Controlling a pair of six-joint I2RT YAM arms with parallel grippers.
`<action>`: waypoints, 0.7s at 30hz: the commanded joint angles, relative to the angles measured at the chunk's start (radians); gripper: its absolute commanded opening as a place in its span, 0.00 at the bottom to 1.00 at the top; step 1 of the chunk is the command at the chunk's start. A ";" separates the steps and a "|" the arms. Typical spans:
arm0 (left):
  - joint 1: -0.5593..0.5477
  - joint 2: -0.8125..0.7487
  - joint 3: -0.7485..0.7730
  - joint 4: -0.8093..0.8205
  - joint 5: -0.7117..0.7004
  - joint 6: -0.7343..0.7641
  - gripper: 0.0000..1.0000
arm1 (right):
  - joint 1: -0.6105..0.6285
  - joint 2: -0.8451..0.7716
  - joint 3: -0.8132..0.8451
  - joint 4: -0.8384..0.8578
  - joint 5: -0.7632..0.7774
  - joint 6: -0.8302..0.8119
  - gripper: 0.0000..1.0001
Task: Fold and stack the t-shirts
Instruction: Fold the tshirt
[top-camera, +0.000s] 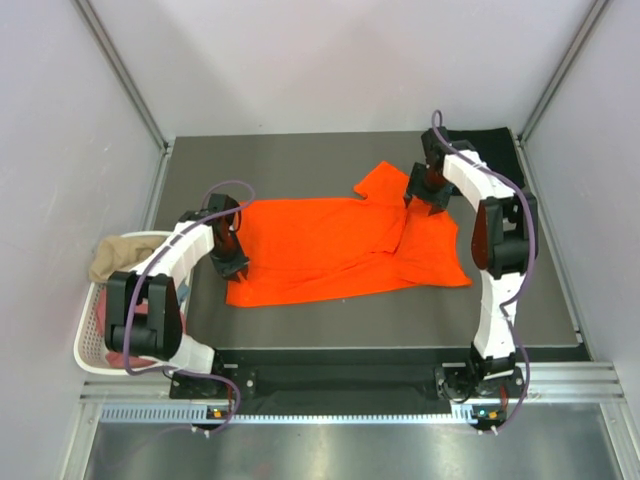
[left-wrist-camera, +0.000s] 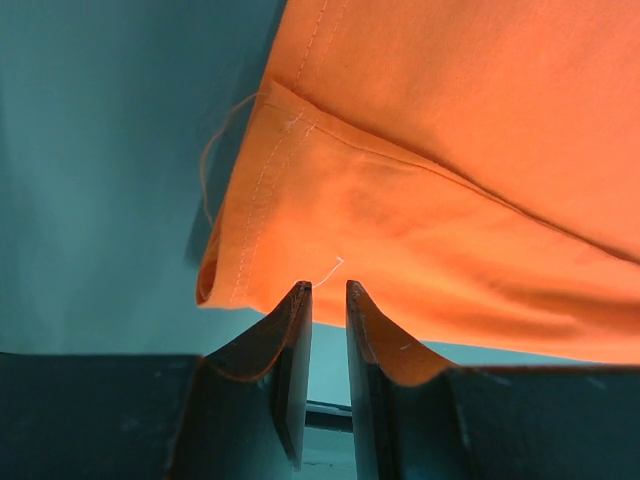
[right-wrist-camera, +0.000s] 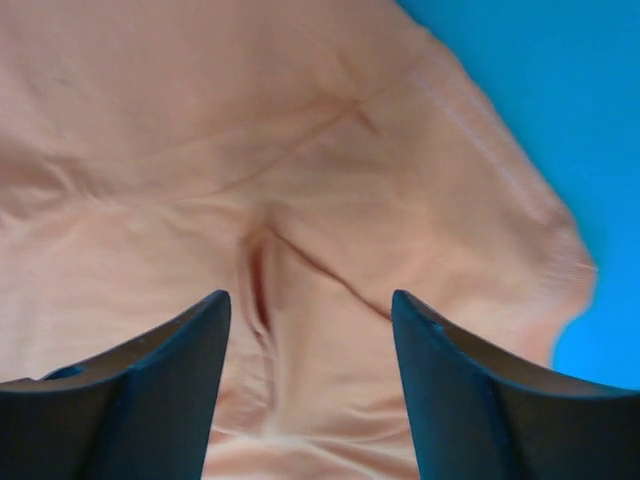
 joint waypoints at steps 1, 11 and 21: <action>0.006 0.025 0.029 0.039 0.022 0.003 0.25 | -0.003 -0.109 0.049 -0.094 0.122 -0.120 0.67; 0.006 0.037 -0.013 0.065 0.102 0.000 0.24 | -0.111 -0.563 -0.389 -0.117 0.196 -0.194 0.83; 0.008 0.062 -0.069 0.129 0.166 -0.026 0.21 | -0.398 -0.849 -0.894 0.024 -0.178 -0.012 0.65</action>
